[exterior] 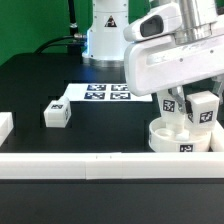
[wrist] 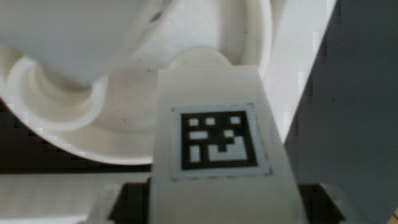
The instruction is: Assemble stool
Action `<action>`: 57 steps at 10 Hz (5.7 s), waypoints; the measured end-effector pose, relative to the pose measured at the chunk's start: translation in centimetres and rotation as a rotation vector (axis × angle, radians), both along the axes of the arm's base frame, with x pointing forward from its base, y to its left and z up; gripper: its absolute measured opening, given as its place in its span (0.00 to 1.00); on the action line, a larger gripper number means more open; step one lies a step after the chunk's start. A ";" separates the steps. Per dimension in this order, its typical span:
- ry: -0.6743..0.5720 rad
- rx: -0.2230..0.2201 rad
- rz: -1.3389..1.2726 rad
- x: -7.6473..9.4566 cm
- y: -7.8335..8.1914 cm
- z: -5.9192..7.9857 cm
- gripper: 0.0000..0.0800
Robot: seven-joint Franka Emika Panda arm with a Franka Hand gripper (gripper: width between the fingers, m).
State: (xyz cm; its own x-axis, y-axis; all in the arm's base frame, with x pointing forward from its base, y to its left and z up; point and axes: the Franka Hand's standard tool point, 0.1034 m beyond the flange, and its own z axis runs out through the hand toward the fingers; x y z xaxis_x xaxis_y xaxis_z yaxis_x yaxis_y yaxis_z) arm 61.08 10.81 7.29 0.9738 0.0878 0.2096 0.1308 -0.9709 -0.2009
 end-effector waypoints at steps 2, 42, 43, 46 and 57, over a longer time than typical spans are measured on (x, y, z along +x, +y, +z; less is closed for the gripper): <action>0.017 0.048 -0.216 0.0 -0.2 -0.1 0.42; -0.208 -0.398 1.514 2.3 0.4 1.8 0.81; -0.211 -0.407 1.557 2.2 0.3 1.7 0.81; -0.227 -0.432 1.729 2.0 -0.2 1.3 0.81; -0.167 -0.387 1.572 1.8 -1.0 0.6 0.44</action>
Offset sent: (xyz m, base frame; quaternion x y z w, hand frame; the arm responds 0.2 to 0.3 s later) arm -0.0093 0.0157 -0.0080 -0.0020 0.0054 0.2870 0.9579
